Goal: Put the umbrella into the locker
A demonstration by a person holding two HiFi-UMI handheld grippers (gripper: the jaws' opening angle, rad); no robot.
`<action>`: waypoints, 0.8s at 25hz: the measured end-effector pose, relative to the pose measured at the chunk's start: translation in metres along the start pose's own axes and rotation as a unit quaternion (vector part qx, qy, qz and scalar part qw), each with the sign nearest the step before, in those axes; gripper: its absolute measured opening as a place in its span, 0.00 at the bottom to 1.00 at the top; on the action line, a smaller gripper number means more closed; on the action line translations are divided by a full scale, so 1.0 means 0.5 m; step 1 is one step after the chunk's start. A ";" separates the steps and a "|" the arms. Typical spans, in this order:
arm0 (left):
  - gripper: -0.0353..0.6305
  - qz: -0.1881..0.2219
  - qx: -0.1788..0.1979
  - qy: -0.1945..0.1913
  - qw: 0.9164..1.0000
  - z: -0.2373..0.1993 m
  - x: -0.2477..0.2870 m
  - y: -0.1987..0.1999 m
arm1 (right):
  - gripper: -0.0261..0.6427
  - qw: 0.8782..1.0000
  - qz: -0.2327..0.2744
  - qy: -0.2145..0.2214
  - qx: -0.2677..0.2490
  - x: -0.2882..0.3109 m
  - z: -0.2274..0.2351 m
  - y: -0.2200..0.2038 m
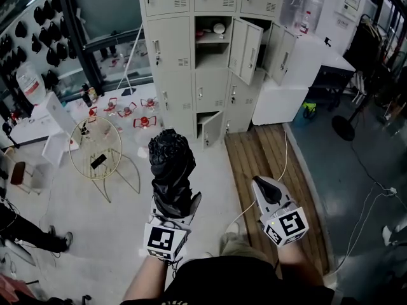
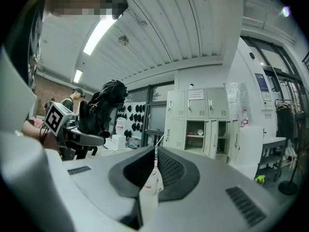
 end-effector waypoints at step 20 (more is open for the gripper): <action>0.48 -0.019 -0.006 0.007 1.000 -0.018 0.150 -0.010 | 0.09 1.000 -0.016 0.006 0.021 0.076 0.134 -0.054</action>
Point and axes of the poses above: the fingertips, and each gripper's own axes: x forward along the fingers, z to its right, y out of its top, the point moved 3 cm from there along -x, backward along the fingers, and after that the axes turned 4 degrees about -x, right-handed, at the moved point
